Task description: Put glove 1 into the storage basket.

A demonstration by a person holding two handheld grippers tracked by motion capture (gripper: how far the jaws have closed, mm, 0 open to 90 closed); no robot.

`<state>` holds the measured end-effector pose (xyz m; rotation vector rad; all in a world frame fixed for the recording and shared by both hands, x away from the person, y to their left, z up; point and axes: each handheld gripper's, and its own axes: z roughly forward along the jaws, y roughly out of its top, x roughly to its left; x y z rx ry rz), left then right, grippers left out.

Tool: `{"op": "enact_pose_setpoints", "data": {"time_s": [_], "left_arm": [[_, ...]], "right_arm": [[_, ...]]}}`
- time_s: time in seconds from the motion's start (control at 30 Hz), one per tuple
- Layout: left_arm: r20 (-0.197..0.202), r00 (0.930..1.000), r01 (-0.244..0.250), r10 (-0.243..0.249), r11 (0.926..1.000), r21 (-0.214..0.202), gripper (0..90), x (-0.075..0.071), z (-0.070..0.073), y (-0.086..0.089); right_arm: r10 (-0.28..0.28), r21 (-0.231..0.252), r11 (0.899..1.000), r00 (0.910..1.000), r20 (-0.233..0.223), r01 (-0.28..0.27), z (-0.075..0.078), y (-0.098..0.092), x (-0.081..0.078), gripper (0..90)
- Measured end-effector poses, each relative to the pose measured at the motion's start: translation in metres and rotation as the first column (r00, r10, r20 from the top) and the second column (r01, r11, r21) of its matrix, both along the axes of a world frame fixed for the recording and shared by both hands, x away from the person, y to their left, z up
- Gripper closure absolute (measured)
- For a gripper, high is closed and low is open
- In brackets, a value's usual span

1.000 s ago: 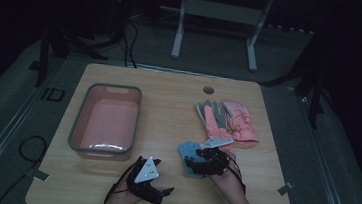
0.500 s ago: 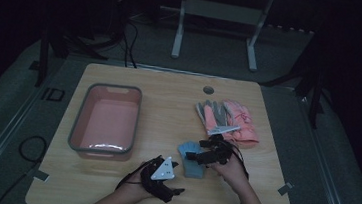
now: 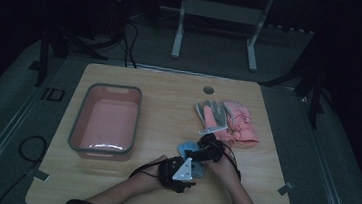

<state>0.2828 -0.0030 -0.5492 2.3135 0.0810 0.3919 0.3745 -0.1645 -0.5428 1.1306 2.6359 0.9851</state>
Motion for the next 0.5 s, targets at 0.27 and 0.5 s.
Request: {"op": "enact_pose_setpoints", "data": {"time_s": [0.27, 0.5], "left_arm": [[0.066, 0.9973, -0.035, 0.031, 0.9980, 0.052, 57.2, 0.0003, -0.0074, -0.0017], [-0.028, 0.9976, -0.062, 0.063, 0.9976, 0.030, 74.2, 0.0090, -0.0011, 0.0009]], "right_arm": [[0.017, 0.008, 1.000, 0.9993, 0.033, -0.018, -0.0032, -0.0019, -0.0049, 32.8], [0.063, 0.064, 0.996, 0.9978, -0.021, -0.062, -0.0030, -0.0030, -0.0065, 67.9]]}}
